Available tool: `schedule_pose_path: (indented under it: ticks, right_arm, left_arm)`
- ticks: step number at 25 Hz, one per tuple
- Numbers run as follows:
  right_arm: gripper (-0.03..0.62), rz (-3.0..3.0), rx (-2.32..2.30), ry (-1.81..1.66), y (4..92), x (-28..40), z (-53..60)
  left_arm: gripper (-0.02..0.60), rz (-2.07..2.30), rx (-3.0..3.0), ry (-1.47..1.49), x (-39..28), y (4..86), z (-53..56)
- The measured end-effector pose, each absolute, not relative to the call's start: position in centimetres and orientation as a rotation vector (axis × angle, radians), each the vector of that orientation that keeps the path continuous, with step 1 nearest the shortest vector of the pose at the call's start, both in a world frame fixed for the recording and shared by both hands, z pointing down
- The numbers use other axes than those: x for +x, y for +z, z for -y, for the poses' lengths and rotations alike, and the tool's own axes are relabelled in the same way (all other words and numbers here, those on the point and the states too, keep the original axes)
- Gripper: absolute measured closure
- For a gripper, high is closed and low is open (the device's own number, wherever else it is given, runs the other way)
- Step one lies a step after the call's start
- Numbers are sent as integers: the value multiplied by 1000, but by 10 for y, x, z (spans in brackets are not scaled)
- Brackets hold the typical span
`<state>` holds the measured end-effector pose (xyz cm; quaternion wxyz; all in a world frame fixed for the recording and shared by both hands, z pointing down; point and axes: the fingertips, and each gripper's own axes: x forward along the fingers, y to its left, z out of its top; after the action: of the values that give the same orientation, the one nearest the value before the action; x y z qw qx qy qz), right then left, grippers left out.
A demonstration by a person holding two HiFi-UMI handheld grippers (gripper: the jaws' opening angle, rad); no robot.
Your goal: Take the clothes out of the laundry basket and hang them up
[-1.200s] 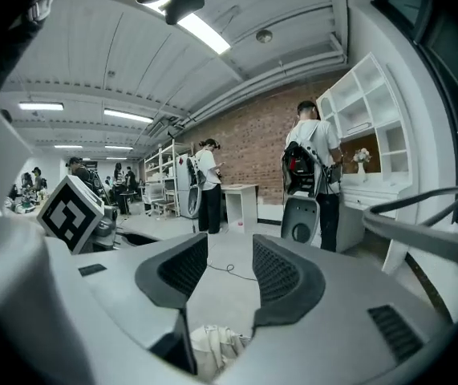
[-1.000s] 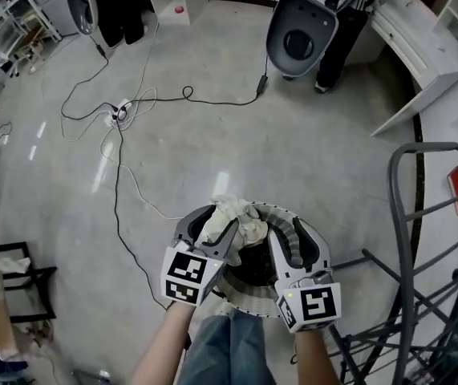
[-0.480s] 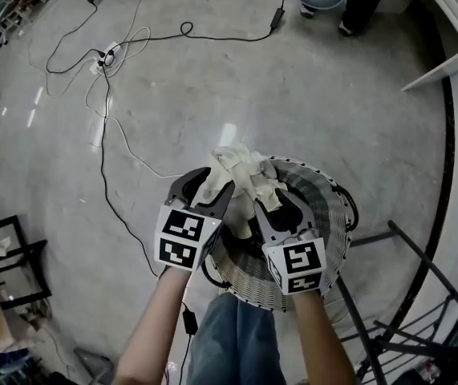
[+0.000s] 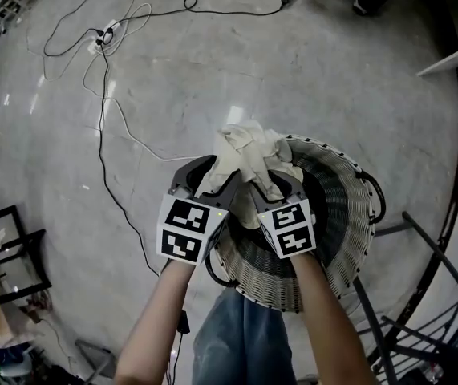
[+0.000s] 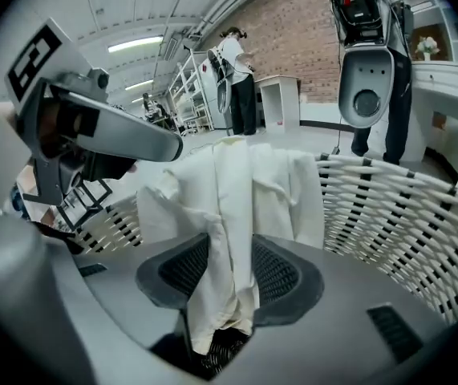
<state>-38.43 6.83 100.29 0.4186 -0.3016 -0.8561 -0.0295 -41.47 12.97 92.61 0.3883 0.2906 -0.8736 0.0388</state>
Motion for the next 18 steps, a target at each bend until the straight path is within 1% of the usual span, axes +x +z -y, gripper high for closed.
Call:
schedule_pose_path:
  ticks: [2,3,4,5,11,18]
  right_arm:
    - [449,2134,-755,-82,1005,-384,-70]
    - [490,2134,-750,-87,1003,-385,-70]
    - [558,2137,-747,-92,1000,-385,-70]
    - [578,2141,-748,-95,998,-385,-70]
    - [583,2215,-740,-45,961,-380,-57]
    - [585,2344,-748,-26,871,-382,-51]
  left_arm:
    - [367,2215,745,97,-412,926,-129]
    - [367,2213,748,97,-411,926,-129]
    - [367,2213,749,97,-410,925,-129]
    - [367,2213,751,97,-410,923,-129]
    - [367,2210,770,99,-406,906,-124]
    - [367,2224,804,106,-402,858,-113]
